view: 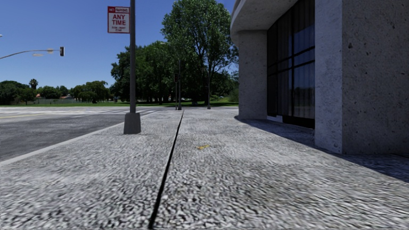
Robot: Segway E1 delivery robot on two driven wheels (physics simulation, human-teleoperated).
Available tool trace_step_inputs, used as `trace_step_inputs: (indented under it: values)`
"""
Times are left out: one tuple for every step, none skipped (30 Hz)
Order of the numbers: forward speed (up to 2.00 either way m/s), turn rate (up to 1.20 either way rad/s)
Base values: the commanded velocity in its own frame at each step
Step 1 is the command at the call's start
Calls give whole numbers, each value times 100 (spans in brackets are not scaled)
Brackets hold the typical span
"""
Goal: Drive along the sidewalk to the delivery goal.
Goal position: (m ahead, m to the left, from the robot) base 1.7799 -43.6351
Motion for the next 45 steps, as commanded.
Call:
trace_step_inputs:
  values:
    - [200,0]
    - [200,0]
    - [200,0]
    - [200,0]
    - [200,0]
    - [200,0]
    - [200,0]
    - [200,0]
    - [200,0]
    - [200,0]
    - [200,0]
    - [200,0]
    - [200,0]
    - [200,0]
    - [200,0]
    - [200,0]
    - [200,0]
    - [200,0]
    - [200,0]
    - [200,0]
    - [200,0]
    - [200,0]
    - [200,0]
    - [200,0]
    - [200,0]
    - [200,0]
    - [200,0]
    - [200,0]
    - [200,0]
    - [200,0]
    - [200,0]
    - [200,0]
    - [200,0]
    - [200,0]
    - [200,0]
    - [200,0]
    - [200,0]
    - [200,0]
    - [200,0]
    - [200,0]
    - [200,0]
    - [200,0]
    - [200,0]
    - [200,0]
    - [200,0]
